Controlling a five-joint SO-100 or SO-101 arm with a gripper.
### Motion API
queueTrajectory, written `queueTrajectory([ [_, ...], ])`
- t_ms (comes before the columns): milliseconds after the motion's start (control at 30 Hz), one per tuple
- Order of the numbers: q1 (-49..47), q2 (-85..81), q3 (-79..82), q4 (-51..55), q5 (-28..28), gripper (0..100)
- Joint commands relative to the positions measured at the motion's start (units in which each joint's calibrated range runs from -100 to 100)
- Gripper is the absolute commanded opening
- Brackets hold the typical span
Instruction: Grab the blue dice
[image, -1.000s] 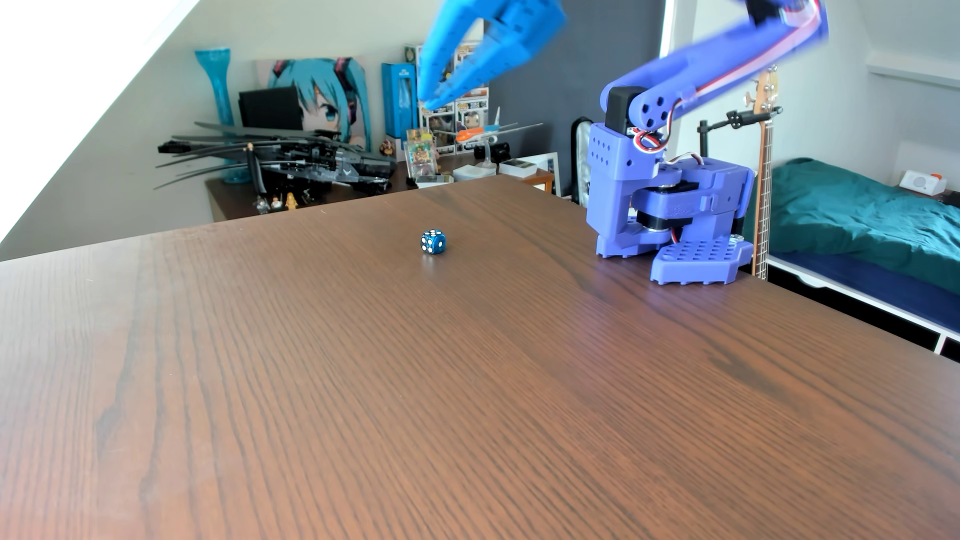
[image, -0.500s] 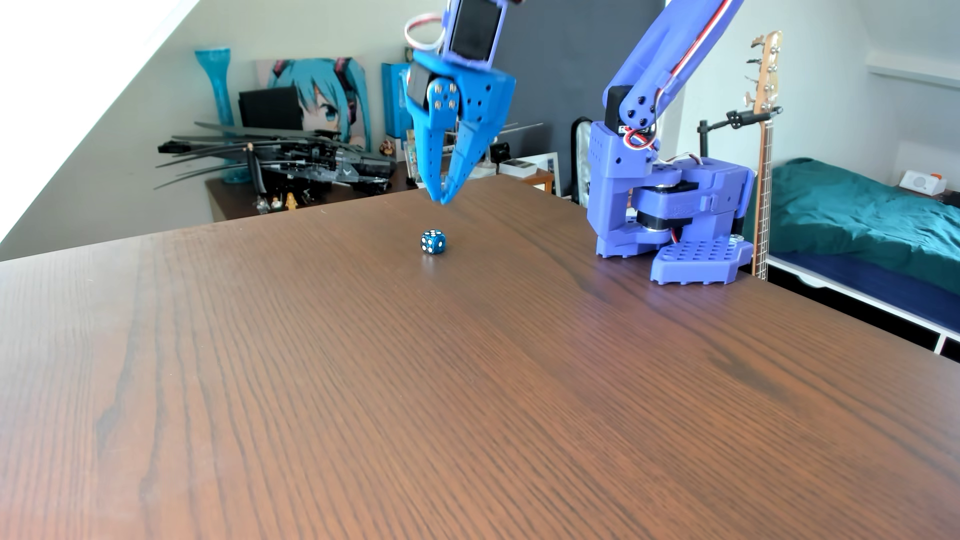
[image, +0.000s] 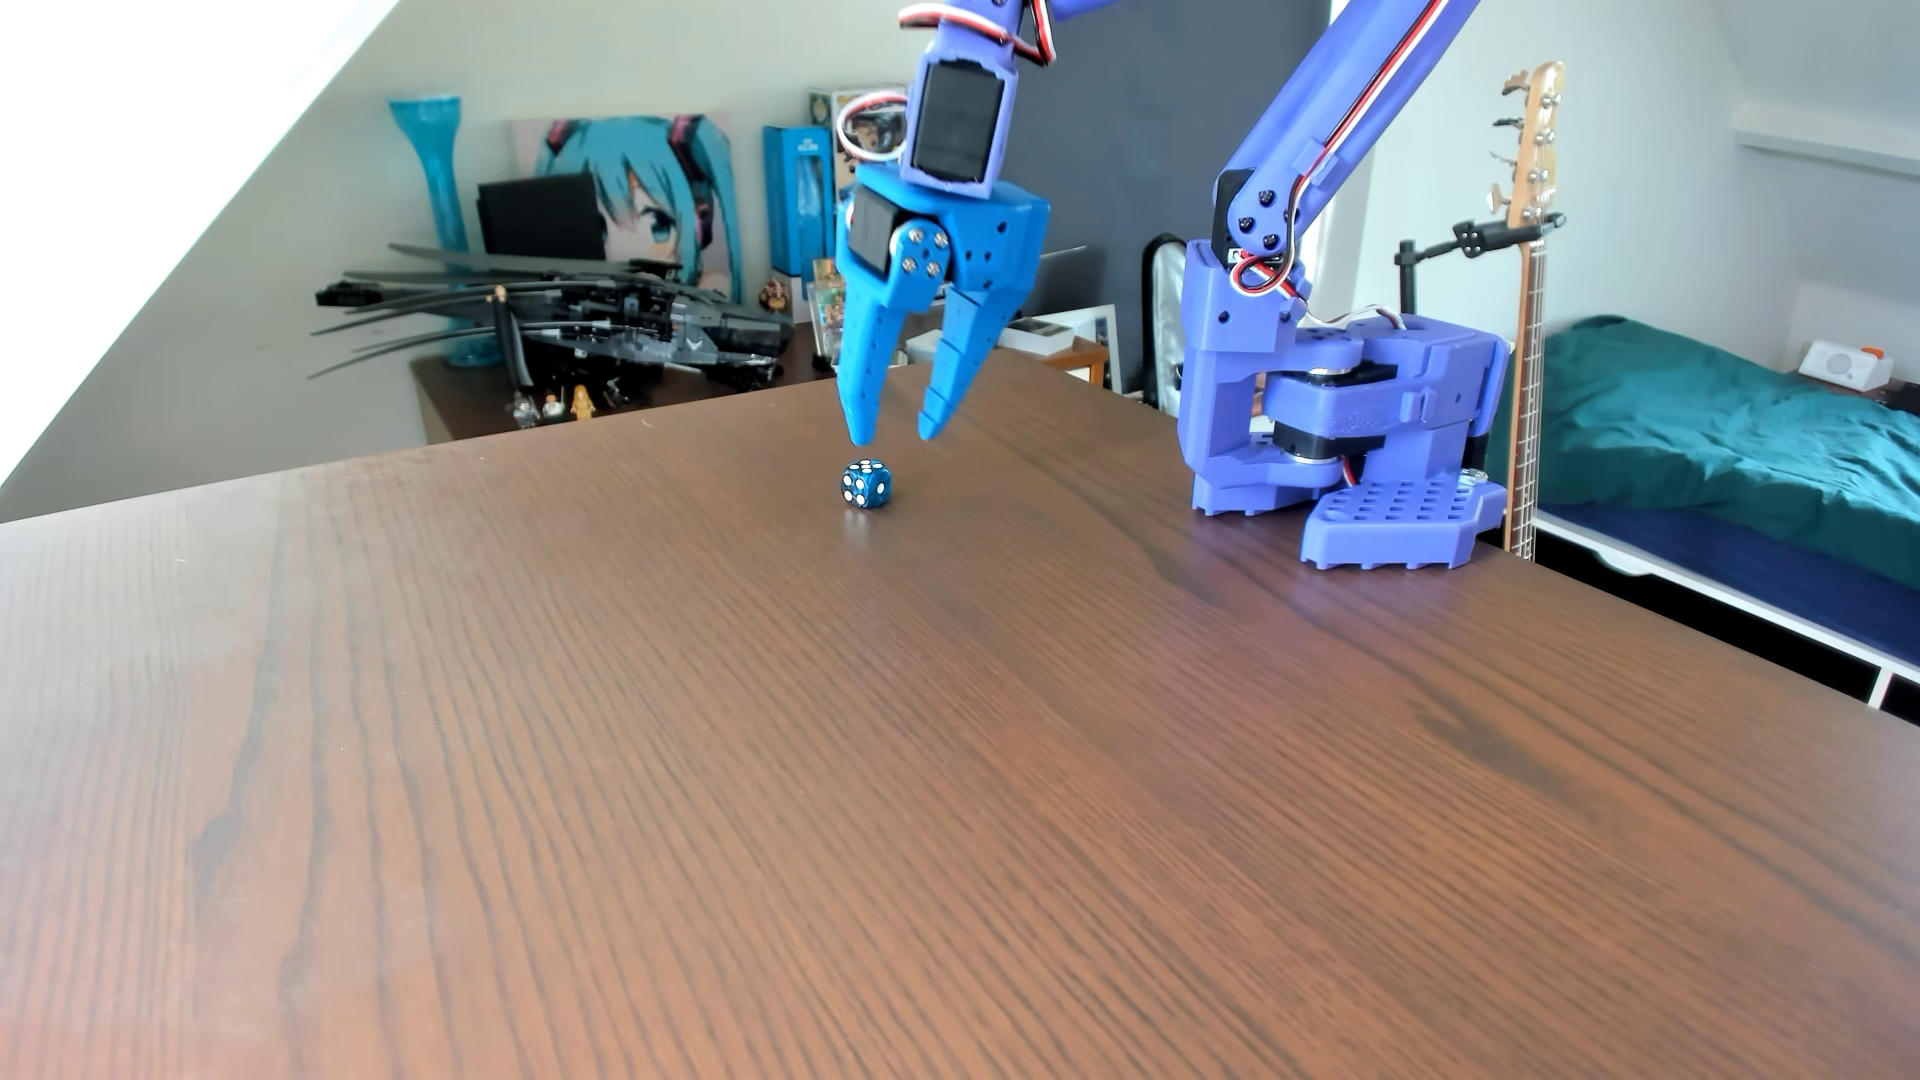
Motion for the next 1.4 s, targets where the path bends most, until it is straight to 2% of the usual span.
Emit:
queueTrajectory([
  [0,1.4,-0.8,-0.1,-1.3,0.3,15],
  [267,3.9,-0.7,-0.2,-1.3,2.2,25],
  [1133,5.4,0.1,-0.3,-1.3,4.1,26],
  [1367,5.0,12.9,-6.8,-4.7,2.2,26],
])
